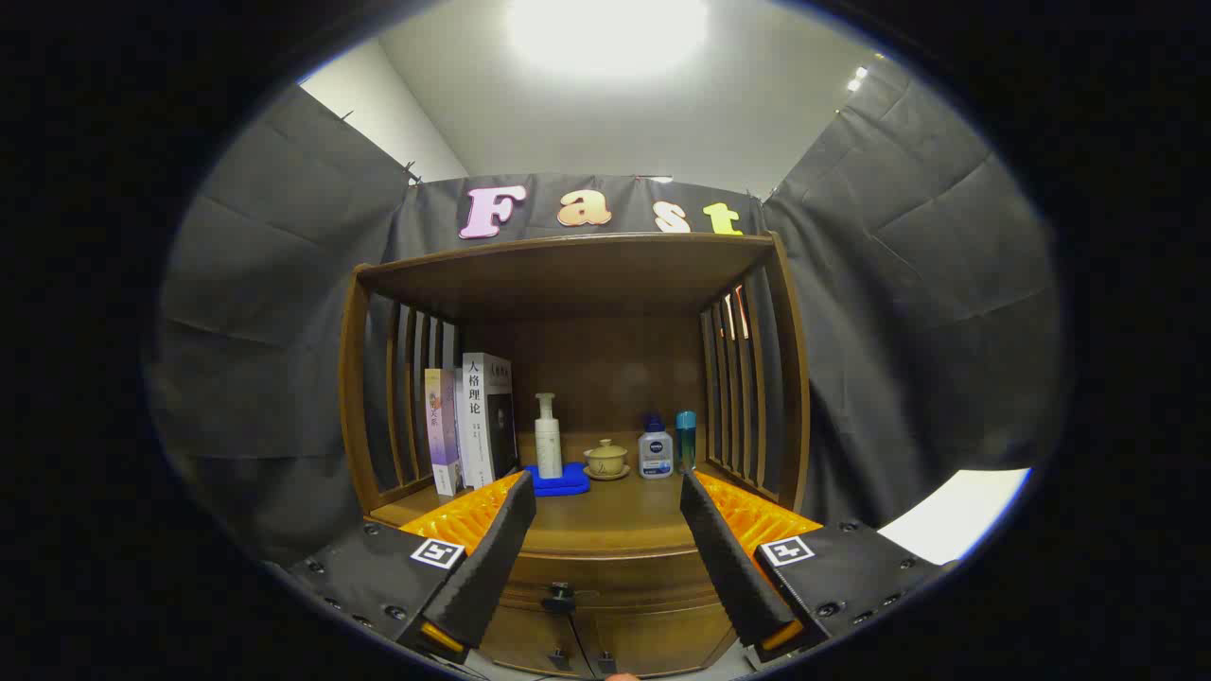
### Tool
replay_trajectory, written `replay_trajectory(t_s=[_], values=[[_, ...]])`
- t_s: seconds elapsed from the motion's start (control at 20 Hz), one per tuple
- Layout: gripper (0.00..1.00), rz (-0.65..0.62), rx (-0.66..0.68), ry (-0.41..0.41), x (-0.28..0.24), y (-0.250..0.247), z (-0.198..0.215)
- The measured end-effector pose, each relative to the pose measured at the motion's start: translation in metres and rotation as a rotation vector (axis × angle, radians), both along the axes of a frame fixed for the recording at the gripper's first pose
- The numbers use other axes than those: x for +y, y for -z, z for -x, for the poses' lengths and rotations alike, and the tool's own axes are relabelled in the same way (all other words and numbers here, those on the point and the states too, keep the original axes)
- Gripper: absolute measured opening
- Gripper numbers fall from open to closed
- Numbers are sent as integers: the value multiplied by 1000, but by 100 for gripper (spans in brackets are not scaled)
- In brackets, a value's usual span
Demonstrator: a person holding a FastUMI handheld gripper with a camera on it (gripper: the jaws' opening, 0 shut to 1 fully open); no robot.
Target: Pull open the drawer, take out the items inside it, and place them on the countertop above the cabinet.
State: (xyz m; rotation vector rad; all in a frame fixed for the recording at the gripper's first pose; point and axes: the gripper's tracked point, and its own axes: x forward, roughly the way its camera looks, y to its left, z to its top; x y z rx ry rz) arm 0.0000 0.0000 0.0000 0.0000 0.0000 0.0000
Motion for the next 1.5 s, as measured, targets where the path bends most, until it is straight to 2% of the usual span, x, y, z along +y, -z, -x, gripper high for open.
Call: replay_trajectory(t_s=[0.8, 1.25, 1.5], values=[[98, -4, 35, -30, 10, 21, -9], [98, 12, 67, -57, 25, 43, -43], [98, 13, 140, -91, 39, 81, -70]])
